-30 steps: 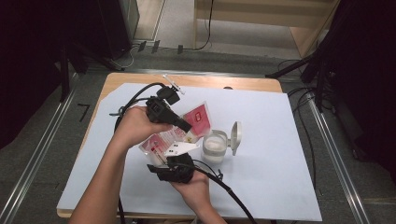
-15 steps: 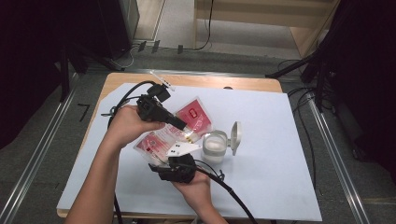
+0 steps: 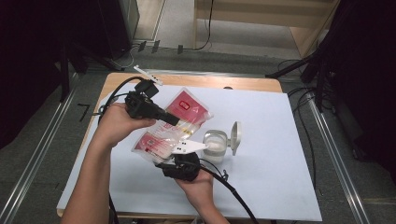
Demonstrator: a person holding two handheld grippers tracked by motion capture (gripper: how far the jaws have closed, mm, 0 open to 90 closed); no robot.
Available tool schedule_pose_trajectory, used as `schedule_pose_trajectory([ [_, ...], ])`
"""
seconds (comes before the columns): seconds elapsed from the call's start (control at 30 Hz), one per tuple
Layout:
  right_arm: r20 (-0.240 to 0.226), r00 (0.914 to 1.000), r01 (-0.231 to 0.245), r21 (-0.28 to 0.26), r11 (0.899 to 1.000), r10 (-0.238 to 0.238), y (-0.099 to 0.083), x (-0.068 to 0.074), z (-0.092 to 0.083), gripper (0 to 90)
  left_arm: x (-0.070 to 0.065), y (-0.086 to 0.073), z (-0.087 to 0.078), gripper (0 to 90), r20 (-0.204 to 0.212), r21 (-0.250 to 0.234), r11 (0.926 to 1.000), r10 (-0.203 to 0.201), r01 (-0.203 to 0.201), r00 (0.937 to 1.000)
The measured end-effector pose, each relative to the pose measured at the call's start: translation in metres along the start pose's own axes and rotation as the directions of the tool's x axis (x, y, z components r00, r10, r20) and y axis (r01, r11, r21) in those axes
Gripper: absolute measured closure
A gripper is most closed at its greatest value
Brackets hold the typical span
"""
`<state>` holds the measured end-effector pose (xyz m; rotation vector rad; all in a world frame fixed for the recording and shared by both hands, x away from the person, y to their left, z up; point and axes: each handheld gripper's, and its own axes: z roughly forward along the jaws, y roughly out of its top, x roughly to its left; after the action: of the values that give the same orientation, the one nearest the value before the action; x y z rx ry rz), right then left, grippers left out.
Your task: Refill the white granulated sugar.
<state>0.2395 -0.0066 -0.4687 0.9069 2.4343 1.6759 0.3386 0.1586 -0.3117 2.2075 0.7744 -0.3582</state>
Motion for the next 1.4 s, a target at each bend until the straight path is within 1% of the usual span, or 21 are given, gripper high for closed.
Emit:
schedule_pose_trajectory([
  [0.07,0.004,1.0,-0.008,-0.001,1.0,0.008,0.001,-0.001,-0.001,58.5,0.0,-0.002,-0.004,90.0,0.004,-0.012,0.9999,0.007,-0.007,1.0],
  [0.13,0.008,0.9997,-0.024,-0.004,1.0,0.024,0.002,-0.003,-0.002,58.5,-0.001,-0.003,-0.008,90.0,0.007,-0.023,0.9997,0.002,-0.002,1.0],
  [0.2,0.009,0.999,-0.044,-0.007,0.999,0.044,0.002,-0.004,-0.003,58.5,-0.001,-0.004,-0.01,90.0,0.009,-0.031,0.9995,0.012,-0.012,0.9999],
  [0.27,0.0,0.9981,-0.062,-0.012,0.998,0.062,0.002,-0.007,-0.003,59.2,-0.002,-0.005,-0.012,90.0,0.008,-0.037,0.9992,0.017,-0.017,0.9998],
  [0.37,0.012,0.997,-0.077,-0.015,0.997,0.077,0.002,-0.011,-0.003,59.4,-0.002,-0.005,-0.014,90.0,0.001,-0.037,0.9991,0.02,-0.02,0.9998],
  [0.43,0.026,0.9967,-0.077,-0.015,0.997,0.077,0.002,-0.012,-0.003,59.3,-0.002,-0.006,-0.015,90.0,0.0,-0.042,0.9989,0.022,-0.022,0.9998],
  [0.47,0.027,0.9962,-0.083,-0.016,0.996,0.083,0.002,-0.013,-0.003,59.2,-0.003,-0.007,-0.015,90.0,-0.005,-0.047,0.9988,0.017,-0.018,0.9998],
  [0.5,0.027,0.9954,-0.092,-0.019,0.996,0.092,0.002,-0.014,-0.003,59.1,-0.002,-0.007,-0.017,90.0,-0.005,-0.045,0.9987,0.024,-0.025,0.9997],
  [0.57,0.03,0.9935,-0.109,-0.022,0.994,0.11,0.003,-0.016,-0.004,59.3,-0.001,-0.008,-0.019,90.0,0.0,-0.053,0.9985,0.014,-0.014,0.9999],
  [0.6,0.035,0.9926,-0.116,-0.023,0.993,0.116,0.003,-0.017,-0.004,59.4,0.0,-0.009,-0.02,90.0,-0.008,-0.06,0.9981,0.013,-0.014,0.9999],
  [0.63,0.034,0.9921,-0.12,-0.025,0.992,0.121,0.003,-0.018,-0.005,59.5,0.0,-0.009,-0.021,90.0,-0.013,-0.057,0.9984,0.007,-0.007,0.9999],
  [0.73,0.036,0.9914,-0.124,-0.029,0.992,0.125,0.004,-0.019,-0.007,59.6,0.002,-0.012,-0.024,90.0,-0.01,-0.068,0.9977,-0.001,0.0,0.9999],
  [0.77,0.039,0.9914,-0.124,-0.03,0.992,0.125,0.004,-0.019,-0.007,59.7,0.003,-0.012,-0.025,90.0,-0.01,-0.068,0.9977,0.004,-0.005,0.9999],
  [0.9,0.057,0.9895,-0.131,-0.037,0.991,0.133,0.005,-0.022,-0.009,60.1,0.003,-0.013,-0.028,90.0,-0.005,-0.08,0.9968,-0.001,0.001,1.0],
  [0.97,0.068,0.988,-0.136,-0.046,0.99,0.139,0.006,-0.023,-0.01,60.4,0.003,-0.014,-0.029,90.0,0.003,-0.082,0.9966,0.006,-0.005,1.0],
  [1.07,0.077,0.9851,-0.149,-0.06,0.987,0.154,0.006,-0.026,-0.011,61.4,0.003,-0.015,-0.031,90.0,-0.005,-0.082,0.9966,0.007,-0.008,1.0],
  [1.13,0.079,0.9805,-0.175,-0.069,0.982,0.18,0.005,-0.029,-0.012,62.7,0.004,-0.017,-0.034,90.0,-0.002,-0.09,0.996,0.005,-0.005,1.0],
  [1.2,0.066,0.9785,-0.19,-0.079,0.979,0.195,0.006,-0.031,-0.014,63.4,0.004,-0.017,-0.036,90.0,0.002,-0.094,0.9956,0.007,-0.007,1.0],
  [1.3,0.039,0.9808,-0.188,-0.058,0.98,0.191,0.007,-0.031,-0.012,63.5,0.004,-0.017,-0.035,90.0,-0.019,-0.085,0.9963,0.008,-0.009,0.9998],
  [1.37,0.039,0.9842,-0.171,-0.046,0.984,0.173,0.006,-0.03,-0.011,64.1,0.004,-0.016,-0.034,90.0,-0.022,-0.083,0.9965,0.01,-0.012,0.9997],
  [1.4,0.044,0.985,-0.165,-0.044,0.985,0.167,0.005,-0.029,-0.011,64.0,0.004,-0.016,-0.034,90.0,-0.024,-0.083,0.9965,0.004,-0.006,0.9997],
])
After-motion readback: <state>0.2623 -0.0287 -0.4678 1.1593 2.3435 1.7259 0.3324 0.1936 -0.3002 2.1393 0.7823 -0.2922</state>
